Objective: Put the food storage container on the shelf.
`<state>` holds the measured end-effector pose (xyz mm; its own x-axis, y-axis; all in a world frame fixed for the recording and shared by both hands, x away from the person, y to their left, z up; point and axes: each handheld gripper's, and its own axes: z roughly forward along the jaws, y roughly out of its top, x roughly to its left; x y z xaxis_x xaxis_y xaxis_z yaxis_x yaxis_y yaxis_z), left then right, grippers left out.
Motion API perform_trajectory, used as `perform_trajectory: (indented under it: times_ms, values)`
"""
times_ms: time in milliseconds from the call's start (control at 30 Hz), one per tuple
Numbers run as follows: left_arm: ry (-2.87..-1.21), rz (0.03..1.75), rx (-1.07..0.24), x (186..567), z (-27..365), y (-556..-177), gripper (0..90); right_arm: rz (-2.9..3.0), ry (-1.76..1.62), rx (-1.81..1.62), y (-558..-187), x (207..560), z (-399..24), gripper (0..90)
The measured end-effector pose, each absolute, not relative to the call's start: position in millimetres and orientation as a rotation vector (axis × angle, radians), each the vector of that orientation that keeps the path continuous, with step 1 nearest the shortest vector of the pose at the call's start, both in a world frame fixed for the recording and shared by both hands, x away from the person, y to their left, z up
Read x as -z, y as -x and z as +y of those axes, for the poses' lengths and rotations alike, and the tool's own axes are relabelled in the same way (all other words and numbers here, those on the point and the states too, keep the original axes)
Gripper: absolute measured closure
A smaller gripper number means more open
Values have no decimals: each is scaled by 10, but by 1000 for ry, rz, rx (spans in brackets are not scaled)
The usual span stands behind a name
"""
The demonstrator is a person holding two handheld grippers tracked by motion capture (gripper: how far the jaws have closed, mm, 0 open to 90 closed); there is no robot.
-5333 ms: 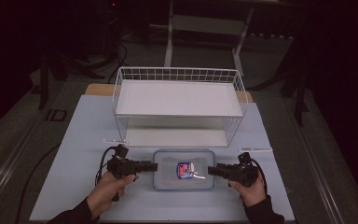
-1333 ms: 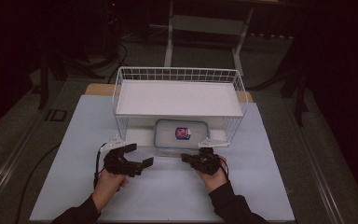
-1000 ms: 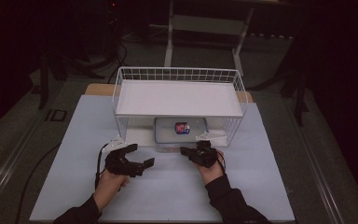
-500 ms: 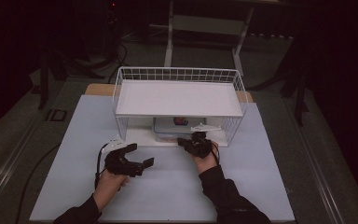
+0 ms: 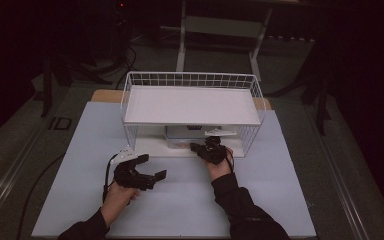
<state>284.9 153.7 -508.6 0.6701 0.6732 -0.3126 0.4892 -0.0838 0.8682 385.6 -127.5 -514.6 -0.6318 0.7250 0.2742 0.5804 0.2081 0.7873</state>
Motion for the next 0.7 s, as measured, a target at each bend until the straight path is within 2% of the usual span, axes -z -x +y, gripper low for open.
perform_trajectory:
  times_ms: [200,233,333,400,600,700]
  values:
    - [-1737,921,-212,5043,1531,-2821,0,2338,-1253,-1417,-3789,5132,-1257,855]
    - [-1740,915,-215,5028,1533,-2816,0,2349,-1212,-1411,-3695,5116,-1262,773]
    - [-1724,907,-219,4987,1544,-2812,0,2340,-1201,-1419,-3643,5098,-1293,701]
    - [-1718,903,-211,4956,1549,-2816,0,2329,-1199,-1437,-3582,5070,-1338,588]
    - [-1707,806,-143,4899,1548,-2791,0,2353,-1130,-1419,-3436,5032,-1401,472]
    - [-1722,794,-152,4901,1552,-2760,0,2368,-1125,-1472,-3337,5007,-1471,298]
